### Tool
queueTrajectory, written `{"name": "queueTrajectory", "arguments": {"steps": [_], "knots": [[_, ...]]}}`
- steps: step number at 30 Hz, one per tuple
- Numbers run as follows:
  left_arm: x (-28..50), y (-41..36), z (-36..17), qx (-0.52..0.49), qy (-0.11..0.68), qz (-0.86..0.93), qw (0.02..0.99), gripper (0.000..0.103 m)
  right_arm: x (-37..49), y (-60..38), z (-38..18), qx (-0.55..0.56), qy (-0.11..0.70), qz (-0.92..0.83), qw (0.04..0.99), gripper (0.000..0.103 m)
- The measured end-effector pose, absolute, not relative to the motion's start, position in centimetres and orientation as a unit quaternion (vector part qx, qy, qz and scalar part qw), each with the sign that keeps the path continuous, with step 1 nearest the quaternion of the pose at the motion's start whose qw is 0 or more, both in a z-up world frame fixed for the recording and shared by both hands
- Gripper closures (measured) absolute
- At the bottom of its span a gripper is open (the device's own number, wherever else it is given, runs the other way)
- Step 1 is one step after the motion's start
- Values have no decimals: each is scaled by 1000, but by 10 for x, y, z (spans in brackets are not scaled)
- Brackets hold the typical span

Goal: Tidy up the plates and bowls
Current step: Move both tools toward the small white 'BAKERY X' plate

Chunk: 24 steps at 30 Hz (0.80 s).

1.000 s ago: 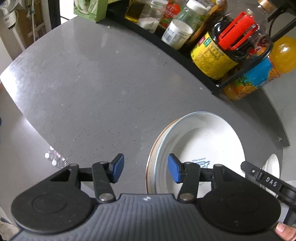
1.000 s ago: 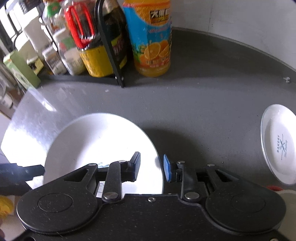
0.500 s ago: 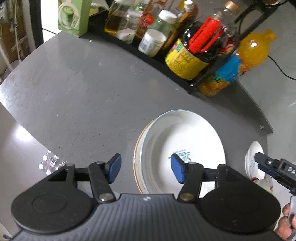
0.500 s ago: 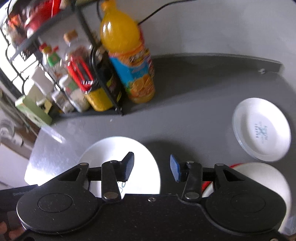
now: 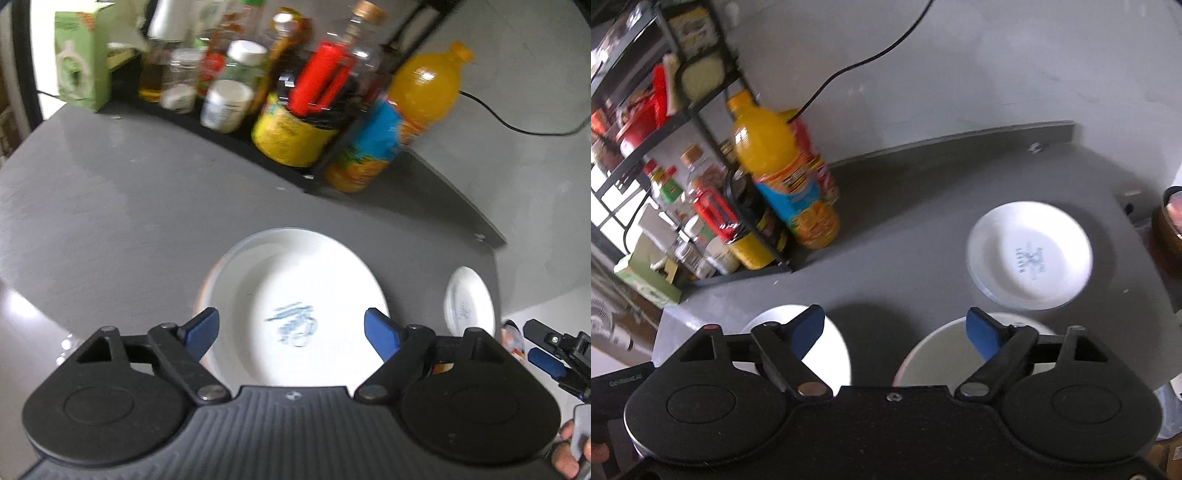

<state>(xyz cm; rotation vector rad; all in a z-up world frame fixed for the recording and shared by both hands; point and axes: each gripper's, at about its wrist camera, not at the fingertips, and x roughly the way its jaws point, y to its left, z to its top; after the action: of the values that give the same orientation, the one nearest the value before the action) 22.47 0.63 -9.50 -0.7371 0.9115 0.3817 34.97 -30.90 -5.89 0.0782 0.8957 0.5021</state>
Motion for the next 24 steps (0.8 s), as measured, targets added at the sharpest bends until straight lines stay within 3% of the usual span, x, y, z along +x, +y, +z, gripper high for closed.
{"name": "queueTrajectory", "arguments": {"steps": [2,18,24], "knots": [[234,-1,-93,-343,427,172,819,18,355,-321,-58,43,425,231,874,11],[366,-88,-87,-303,457,119,828,17,448,-429,-94,116,446,174,870,11],[421,-116,-107,-290,478,110,822,18,487,-453,-125,135,464,171,858,21]]}}
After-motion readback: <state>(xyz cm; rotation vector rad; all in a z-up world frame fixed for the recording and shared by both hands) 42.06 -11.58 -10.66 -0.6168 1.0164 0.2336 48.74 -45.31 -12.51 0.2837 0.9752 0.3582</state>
